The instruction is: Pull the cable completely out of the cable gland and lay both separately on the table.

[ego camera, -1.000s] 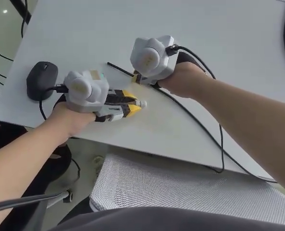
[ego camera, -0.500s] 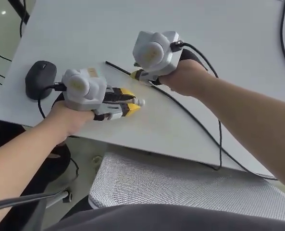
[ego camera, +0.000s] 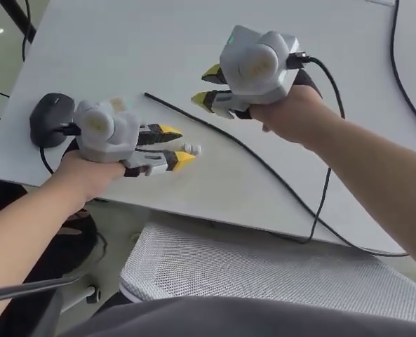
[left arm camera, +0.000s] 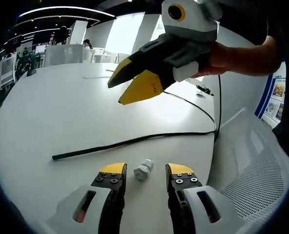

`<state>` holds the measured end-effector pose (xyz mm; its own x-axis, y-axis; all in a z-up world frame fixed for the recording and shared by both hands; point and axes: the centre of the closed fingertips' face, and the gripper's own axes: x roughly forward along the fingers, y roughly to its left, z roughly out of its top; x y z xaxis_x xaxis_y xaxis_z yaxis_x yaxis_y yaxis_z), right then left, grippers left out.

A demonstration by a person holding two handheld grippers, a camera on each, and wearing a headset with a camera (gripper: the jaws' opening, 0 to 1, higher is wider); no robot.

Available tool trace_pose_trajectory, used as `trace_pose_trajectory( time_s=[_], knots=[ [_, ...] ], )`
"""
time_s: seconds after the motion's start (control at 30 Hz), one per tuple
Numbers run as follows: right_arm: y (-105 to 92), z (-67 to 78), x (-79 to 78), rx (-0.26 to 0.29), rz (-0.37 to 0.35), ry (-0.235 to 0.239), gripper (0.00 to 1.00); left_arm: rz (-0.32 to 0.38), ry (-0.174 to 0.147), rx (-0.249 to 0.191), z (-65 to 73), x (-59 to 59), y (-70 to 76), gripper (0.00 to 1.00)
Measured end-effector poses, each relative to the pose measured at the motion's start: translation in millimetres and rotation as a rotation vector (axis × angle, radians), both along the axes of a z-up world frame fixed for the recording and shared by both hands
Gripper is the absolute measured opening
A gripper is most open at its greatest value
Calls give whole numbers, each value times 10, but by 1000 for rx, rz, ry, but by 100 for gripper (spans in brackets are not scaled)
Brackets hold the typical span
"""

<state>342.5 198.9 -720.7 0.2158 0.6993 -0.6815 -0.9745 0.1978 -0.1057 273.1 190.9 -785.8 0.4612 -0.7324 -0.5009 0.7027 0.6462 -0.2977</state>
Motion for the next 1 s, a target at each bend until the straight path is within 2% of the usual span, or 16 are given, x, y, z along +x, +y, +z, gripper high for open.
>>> trace_pose_trajectory(
  time_s=[0.1,0.3,0.5,0.57,0.73,0.9,1.0],
  knots=[
    [-95,156,-14,35,-21,0,21,25,5,-22,93,-13,1,34],
    [-339,434,-23,101,-54,-19,24,58,-6,-41,205,-70,23,36],
    [-584,618,-79,132,-84,-37,26,79,-9,-47,286,-165,-4,39],
    [-687,678,-113,148,-102,-34,27,91,1,-68,337,-192,-28,40],
    [-964,859,-275,220,-160,-7,30,108,-14,-63,478,-241,-74,43],
    [-1249,935,-448,238,-194,1,32,126,-37,-75,631,-275,-133,45],
    [-1415,980,-520,274,-240,17,35,143,-46,-69,688,-289,-141,50]
  ],
)
